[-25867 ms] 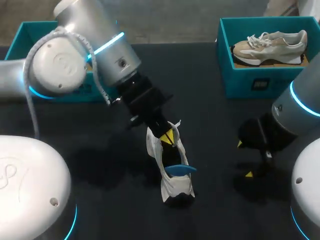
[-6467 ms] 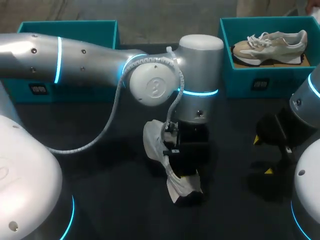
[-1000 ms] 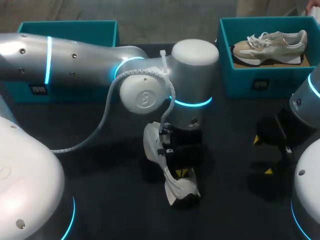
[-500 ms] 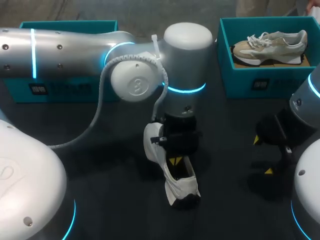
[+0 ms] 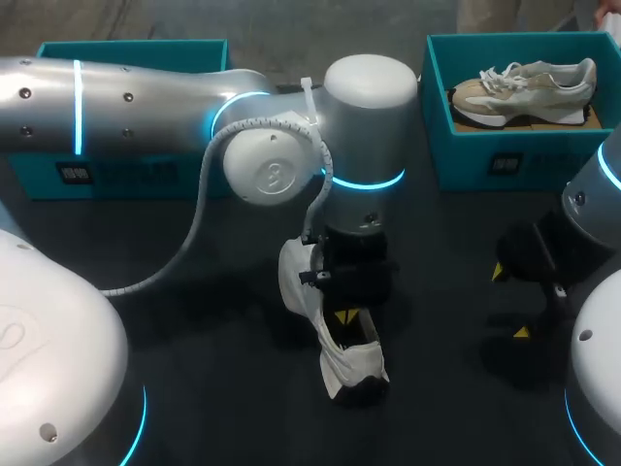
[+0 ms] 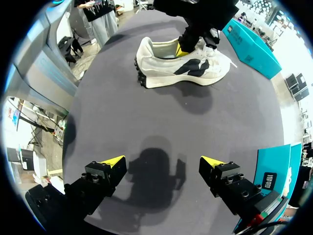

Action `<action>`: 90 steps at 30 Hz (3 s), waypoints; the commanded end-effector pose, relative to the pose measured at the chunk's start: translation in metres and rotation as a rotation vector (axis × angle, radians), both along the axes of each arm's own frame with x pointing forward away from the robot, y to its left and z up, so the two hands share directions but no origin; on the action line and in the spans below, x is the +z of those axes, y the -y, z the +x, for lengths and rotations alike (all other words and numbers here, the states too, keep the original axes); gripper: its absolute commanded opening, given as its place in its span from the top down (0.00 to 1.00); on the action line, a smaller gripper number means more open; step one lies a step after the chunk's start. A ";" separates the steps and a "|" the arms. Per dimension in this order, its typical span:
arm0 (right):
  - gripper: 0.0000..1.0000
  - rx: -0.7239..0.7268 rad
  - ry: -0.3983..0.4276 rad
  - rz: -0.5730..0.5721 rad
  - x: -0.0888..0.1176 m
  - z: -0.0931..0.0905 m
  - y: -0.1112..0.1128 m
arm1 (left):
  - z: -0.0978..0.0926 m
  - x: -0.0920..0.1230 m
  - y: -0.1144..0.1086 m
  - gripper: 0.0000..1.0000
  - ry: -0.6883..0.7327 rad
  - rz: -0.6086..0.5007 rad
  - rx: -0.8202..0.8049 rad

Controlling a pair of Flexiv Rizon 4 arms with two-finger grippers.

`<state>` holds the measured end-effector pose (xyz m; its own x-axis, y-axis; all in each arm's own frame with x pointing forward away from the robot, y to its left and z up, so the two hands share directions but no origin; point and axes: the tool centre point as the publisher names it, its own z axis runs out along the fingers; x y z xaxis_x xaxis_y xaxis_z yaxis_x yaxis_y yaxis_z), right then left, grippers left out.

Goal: Take the shoe out of the shoebox, open the shoe tongue, remove and reinsert the insole, then place the shoe into the shoebox

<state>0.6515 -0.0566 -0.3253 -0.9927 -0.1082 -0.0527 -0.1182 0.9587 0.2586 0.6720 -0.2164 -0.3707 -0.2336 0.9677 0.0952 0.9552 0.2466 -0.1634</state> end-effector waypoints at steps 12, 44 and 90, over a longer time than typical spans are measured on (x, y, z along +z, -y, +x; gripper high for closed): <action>0.00 -0.001 0.002 -0.003 0.000 -0.001 0.000 | 0.010 0.002 -0.006 0.53 0.003 0.010 0.036; 0.00 -0.001 0.002 -0.003 0.000 -0.001 0.000 | 0.039 0.023 -0.029 0.00 -0.060 -0.042 0.071; 0.00 -0.001 0.002 -0.003 0.000 -0.001 0.000 | 0.033 0.055 -0.005 0.75 0.014 -0.059 0.005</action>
<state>0.6515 -0.0565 -0.3254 -0.9927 -0.1083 -0.0527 -0.1183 0.9587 0.2586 0.7096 -0.2031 -0.3113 -0.2453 0.9693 0.0180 0.9554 0.2448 -0.1653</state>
